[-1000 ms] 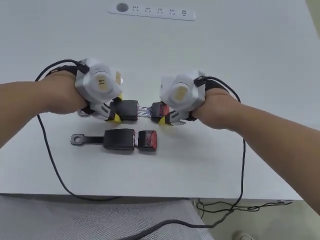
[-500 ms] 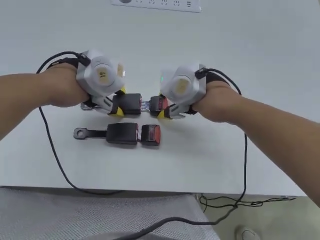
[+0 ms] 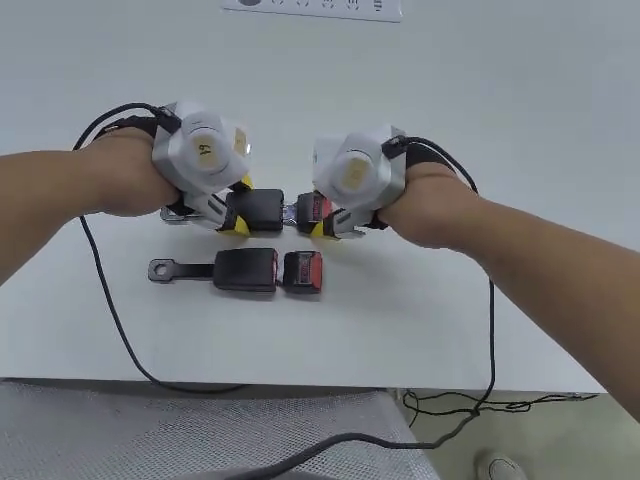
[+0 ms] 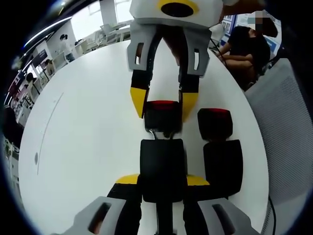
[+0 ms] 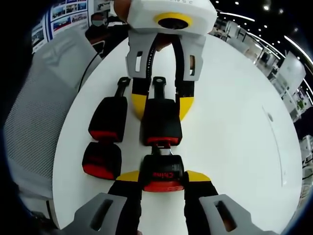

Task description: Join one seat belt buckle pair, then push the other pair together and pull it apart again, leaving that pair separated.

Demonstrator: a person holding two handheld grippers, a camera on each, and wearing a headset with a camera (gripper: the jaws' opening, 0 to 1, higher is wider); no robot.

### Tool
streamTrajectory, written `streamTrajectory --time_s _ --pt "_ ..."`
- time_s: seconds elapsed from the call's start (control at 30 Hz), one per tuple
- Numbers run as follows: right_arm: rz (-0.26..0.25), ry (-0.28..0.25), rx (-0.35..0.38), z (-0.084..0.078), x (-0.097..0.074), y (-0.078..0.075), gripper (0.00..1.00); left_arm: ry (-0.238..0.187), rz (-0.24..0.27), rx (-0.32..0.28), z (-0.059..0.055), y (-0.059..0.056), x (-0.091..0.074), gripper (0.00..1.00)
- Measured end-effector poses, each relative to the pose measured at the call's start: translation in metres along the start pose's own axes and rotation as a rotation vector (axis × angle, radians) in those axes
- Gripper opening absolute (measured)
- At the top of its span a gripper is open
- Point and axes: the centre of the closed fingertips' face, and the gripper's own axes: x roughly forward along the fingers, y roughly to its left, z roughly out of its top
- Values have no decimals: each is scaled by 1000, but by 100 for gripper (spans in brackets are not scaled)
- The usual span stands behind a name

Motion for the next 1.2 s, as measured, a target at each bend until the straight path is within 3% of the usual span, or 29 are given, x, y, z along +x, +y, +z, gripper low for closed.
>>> streamTrajectory --time_s 0.7,0.97,1.2 --pt "-3 9 -5 6 7 -1 28 3 8 -7 -2 0 0 32" --pt "0 21 2 -6 0 -2 29 -12 10 -17 -2 -1 -1 32" --pt "1 8 -3 -8 -1 0 29 -11 10 -18 -2 -1 -1 33"
